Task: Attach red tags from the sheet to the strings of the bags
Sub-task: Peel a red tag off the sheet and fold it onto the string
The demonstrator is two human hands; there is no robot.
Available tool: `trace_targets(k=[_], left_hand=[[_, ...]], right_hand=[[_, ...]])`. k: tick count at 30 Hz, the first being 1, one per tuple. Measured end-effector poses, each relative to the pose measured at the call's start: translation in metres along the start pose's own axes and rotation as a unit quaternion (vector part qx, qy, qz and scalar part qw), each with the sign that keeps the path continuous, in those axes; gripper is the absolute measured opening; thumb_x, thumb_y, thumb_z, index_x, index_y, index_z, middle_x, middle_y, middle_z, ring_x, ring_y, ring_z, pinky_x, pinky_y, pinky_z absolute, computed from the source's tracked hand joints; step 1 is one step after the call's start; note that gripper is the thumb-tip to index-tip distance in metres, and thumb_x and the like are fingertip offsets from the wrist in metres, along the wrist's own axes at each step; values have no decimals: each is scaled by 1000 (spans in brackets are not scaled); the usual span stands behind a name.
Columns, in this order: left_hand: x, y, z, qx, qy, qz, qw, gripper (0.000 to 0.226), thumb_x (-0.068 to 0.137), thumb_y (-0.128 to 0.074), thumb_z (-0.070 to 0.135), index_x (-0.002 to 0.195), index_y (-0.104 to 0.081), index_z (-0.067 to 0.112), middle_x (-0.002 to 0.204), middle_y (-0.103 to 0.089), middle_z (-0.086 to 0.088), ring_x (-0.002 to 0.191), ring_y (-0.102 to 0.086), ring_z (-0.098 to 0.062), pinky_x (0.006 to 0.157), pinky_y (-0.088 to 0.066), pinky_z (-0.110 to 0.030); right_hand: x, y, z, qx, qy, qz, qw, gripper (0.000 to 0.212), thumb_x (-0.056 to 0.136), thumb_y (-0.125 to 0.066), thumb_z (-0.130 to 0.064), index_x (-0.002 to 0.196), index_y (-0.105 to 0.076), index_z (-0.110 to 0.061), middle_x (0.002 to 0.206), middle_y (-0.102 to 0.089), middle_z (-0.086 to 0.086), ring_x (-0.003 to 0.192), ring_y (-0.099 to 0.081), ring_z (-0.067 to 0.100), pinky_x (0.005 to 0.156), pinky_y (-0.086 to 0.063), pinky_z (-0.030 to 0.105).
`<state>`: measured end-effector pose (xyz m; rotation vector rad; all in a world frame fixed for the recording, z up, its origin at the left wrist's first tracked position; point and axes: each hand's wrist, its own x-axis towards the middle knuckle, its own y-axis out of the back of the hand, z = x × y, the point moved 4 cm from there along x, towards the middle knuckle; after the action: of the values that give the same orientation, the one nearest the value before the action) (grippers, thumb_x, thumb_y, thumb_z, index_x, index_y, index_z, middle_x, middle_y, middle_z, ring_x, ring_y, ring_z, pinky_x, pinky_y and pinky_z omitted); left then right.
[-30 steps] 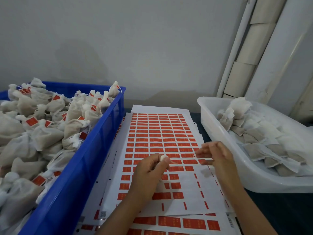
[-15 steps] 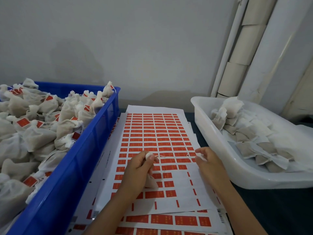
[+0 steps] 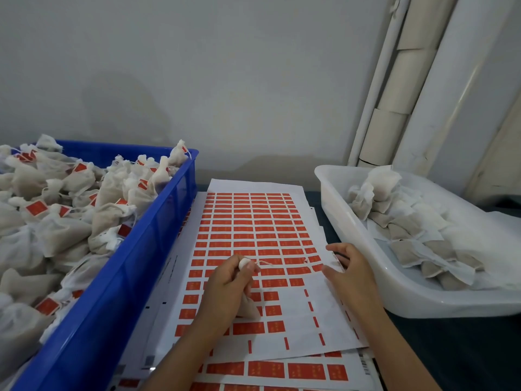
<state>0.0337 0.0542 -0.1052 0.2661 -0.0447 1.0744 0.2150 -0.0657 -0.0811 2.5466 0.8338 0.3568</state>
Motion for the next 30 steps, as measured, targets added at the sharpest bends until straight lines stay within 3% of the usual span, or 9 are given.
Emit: trace_targets(k=[4,8,11,14,18,20,22,26,30], left_hand=[[0,-2,-4,-7,31,-6,999,22,95,-43,28,80,-57,20,64,-59,4,60,-58,-10,58,-46,-14],[-3,-5,-7,3,65,-16,998,27,95,-40,36,78,-53,19,62,-59,11,55,-59,1,46,-41,-3],[-3,-14,-6,35,88,-44,995,16,89,-50,44,96,-51,29,82,-58,24,65,-59,3,44,-39,-4],[3,-30,-3,100,77,-85,988,35,81,-67,37,109,-49,26,96,-59,21,77,-61,1,54,-46,-9],[11,-51,4,151,62,-117,980,44,72,-76,38,108,-55,25,103,-63,15,83,-62,-1,65,-52,-15],[12,-59,5,172,51,-104,978,48,69,-77,42,107,-53,26,107,-63,13,86,-62,-3,66,-48,-13],[11,-65,6,188,36,-92,977,52,67,-77,46,105,-47,29,112,-62,15,93,-62,-5,66,-45,-11],[8,-70,4,205,9,-77,976,64,62,-78,52,105,-34,36,116,-59,20,97,-60,-5,71,-45,-12],[6,-70,2,221,7,-57,974,67,60,-77,56,107,-33,37,117,-58,20,98,-59,-6,81,-50,-20]], right_hand=[[-1,-3,-3,-14,-6,4,1000,48,74,-76,-21,110,-47,-33,126,-53,-4,113,-52,16,100,-40,40],[-3,0,0,82,-52,19,995,66,67,-81,-21,114,-39,-38,115,-54,-7,97,-59,15,88,-51,47],[-3,-7,8,140,-129,-63,980,86,62,-84,-20,122,-27,-42,106,-57,-5,85,-66,22,72,-57,46],[-2,-10,12,125,-164,-99,974,92,60,-86,-20,128,-27,-39,110,-59,1,84,-67,25,74,-56,50],[-3,-8,5,61,-80,-79,992,102,62,-84,-20,133,-15,-45,112,-48,-11,85,-59,11,73,-53,37],[-5,-9,-4,20,10,-70,997,97,66,-82,-22,129,-14,-50,112,-41,-18,87,-52,3,79,-49,31],[-6,-12,-7,15,46,-91,995,80,69,-80,-25,123,-26,-49,115,-46,-20,95,-54,4,86,-48,31],[-2,-15,1,17,24,-141,990,52,74,-76,-18,111,-49,-43,115,-56,-16,94,-59,6,73,-48,18],[2,-14,5,32,-3,-161,986,45,74,-76,-14,102,-55,-42,103,-57,-20,87,-61,5,65,-50,16]])
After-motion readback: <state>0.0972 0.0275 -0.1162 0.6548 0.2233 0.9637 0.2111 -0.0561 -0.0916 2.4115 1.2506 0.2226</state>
